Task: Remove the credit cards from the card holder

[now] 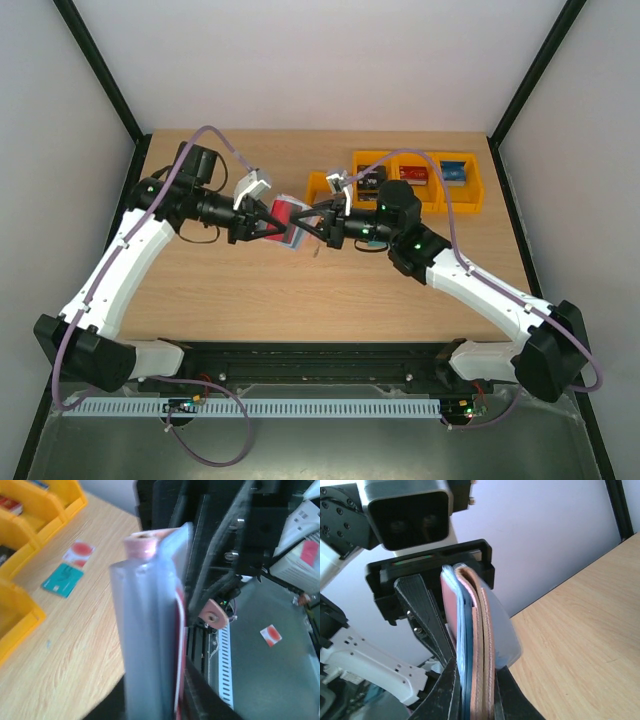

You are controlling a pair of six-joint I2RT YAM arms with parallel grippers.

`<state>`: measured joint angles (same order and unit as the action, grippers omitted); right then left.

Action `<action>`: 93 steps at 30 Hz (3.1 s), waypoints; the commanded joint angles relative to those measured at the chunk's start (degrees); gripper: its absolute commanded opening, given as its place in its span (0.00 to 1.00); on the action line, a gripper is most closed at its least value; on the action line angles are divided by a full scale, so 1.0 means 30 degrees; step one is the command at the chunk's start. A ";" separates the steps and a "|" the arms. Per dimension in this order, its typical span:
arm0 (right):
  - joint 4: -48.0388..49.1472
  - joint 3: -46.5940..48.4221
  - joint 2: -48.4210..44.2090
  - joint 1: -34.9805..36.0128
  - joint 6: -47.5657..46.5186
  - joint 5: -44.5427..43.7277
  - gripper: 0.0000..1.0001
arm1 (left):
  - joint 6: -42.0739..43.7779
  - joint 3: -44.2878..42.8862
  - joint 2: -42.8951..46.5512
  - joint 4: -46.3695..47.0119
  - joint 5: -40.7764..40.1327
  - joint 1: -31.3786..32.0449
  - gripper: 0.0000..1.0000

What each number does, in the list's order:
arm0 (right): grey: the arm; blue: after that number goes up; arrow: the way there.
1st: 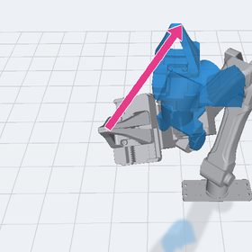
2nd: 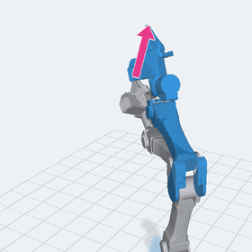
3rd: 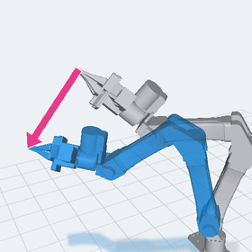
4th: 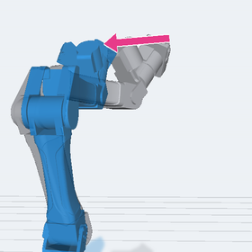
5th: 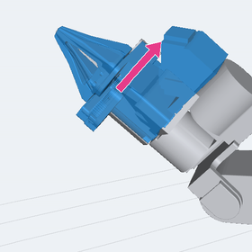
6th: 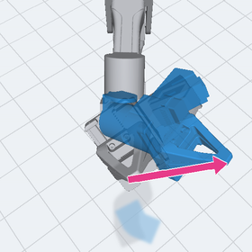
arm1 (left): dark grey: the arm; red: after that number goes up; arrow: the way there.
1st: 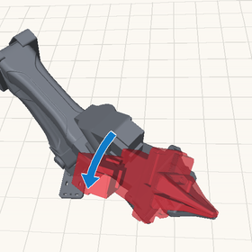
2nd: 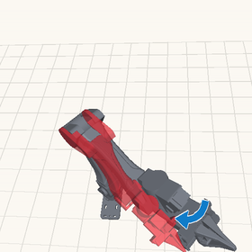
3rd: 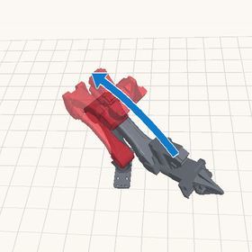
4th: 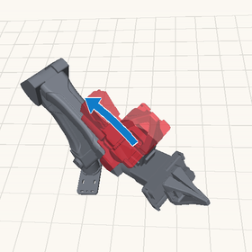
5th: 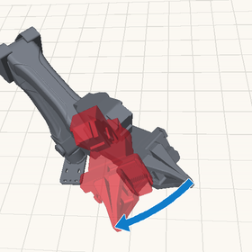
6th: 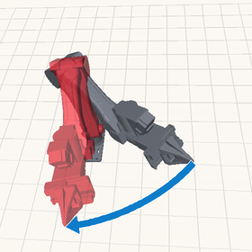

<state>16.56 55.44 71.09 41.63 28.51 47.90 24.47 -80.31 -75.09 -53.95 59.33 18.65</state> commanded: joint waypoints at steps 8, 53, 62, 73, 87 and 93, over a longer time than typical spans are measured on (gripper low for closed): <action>0.3676 -0.2007 -0.1886 -0.0215 -0.0186 -0.0804 0.69 | 0.2050 -0.0600 0.0279 -0.1622 0.1701 -0.0228 0.02; 0.7293 -0.2524 -0.0310 -0.0379 0.2461 0.1955 0.02 | -0.0620 -0.0379 0.0391 0.0284 0.3529 -0.1762 0.55; 0.7182 -0.2464 -0.0426 -0.0384 0.2328 0.2485 0.02 | -0.1306 0.0071 0.0391 0.1053 0.3352 -0.1855 0.22; 0.7869 -0.2427 -0.0361 -0.0370 0.2536 0.3339 0.02 | -0.0055 0.0019 0.0389 0.0096 0.3977 -0.2117 0.22; 0.8514 -0.2496 -0.0353 -0.0374 0.3181 0.4103 0.02 | -0.1041 0.0651 0.0419 0.1141 0.3199 -0.2119 0.20; 0.8428 -0.2522 -0.0376 -0.0387 0.3073 0.4160 0.02 | -0.0879 0.0640 0.0420 0.0983 0.3134 -0.2117 0.20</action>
<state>35.94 46.28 70.85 40.05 37.76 55.86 21.34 -79.07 -74.00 -51.70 71.00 12.84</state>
